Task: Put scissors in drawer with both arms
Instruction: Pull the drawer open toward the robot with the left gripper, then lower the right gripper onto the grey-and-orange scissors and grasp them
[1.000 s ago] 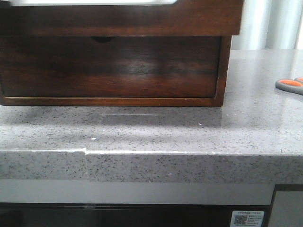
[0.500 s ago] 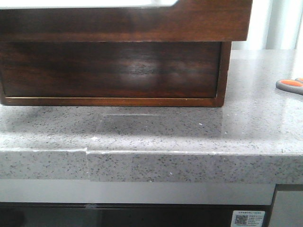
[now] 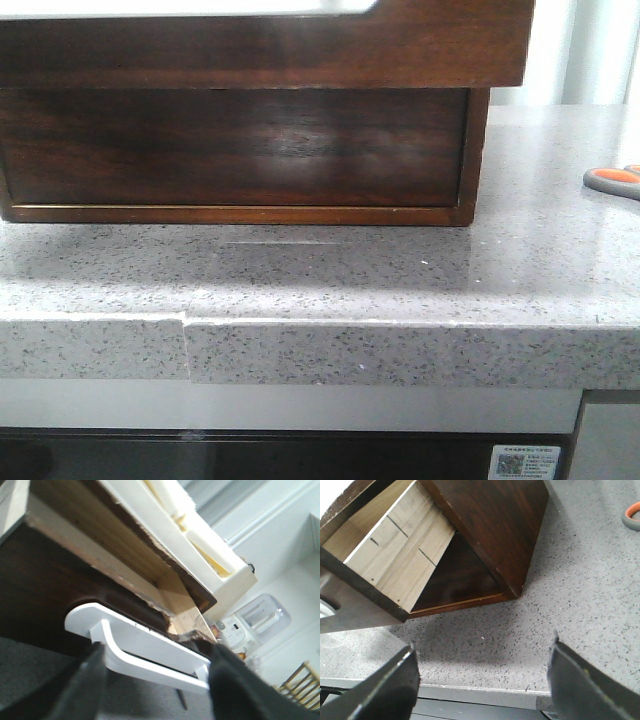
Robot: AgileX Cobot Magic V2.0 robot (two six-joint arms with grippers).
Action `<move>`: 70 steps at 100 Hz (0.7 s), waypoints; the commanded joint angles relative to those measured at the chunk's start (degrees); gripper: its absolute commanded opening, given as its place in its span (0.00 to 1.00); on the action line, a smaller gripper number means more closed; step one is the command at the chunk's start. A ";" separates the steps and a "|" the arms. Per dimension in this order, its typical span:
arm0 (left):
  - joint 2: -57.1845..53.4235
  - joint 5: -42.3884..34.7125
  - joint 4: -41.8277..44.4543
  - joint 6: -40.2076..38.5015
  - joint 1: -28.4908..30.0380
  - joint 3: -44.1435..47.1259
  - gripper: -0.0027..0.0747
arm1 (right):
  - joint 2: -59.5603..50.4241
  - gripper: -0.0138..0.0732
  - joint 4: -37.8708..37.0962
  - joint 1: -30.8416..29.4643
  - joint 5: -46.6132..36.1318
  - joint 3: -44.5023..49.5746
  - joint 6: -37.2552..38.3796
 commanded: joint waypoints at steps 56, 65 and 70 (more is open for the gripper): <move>-9.11 9.95 47.72 3.29 -0.06 -6.29 0.01 | 3.73 0.71 -15.05 -0.24 9.25 -13.82 -2.62; -9.11 9.95 49.23 3.29 -0.06 -6.29 0.01 | 7.45 0.71 -23.14 -0.24 13.28 -18.81 -1.06; -9.11 9.95 48.85 3.29 -0.17 -6.29 0.01 | 10.21 0.71 -27.88 -0.24 15.19 -21.59 1.53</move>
